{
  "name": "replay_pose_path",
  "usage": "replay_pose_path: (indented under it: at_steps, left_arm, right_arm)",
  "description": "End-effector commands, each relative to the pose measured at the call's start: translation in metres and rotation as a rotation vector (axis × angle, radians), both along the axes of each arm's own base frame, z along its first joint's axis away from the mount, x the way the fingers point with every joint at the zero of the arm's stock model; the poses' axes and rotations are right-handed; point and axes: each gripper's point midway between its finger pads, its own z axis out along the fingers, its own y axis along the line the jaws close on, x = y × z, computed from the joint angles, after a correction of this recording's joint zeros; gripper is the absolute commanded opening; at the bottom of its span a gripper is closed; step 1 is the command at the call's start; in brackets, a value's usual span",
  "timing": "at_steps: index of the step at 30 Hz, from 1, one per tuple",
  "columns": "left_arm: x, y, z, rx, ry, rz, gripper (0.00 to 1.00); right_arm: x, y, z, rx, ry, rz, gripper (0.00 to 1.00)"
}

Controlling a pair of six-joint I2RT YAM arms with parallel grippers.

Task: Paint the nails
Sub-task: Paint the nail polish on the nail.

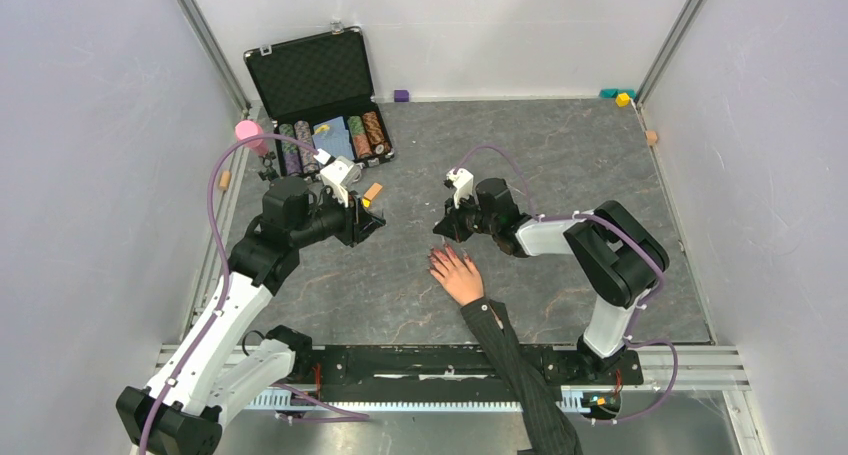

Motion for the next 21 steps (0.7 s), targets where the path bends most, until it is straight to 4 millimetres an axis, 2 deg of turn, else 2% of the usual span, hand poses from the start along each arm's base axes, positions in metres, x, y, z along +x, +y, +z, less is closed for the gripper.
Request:
replay_pose_path:
  at_steps: [1, 21]
  left_arm:
    - [0.0035, 0.0037, 0.0054, 0.014, -0.055, 0.004, 0.02]
    - [0.0045, 0.0048, 0.0042, 0.02, -0.054, 0.01, 0.02]
  right_arm:
    - [0.0121, 0.0088, 0.0115, 0.011, -0.06, 0.006, 0.0]
    - [0.0165, 0.0104, 0.0072, 0.002, -0.061, -0.001, 0.0]
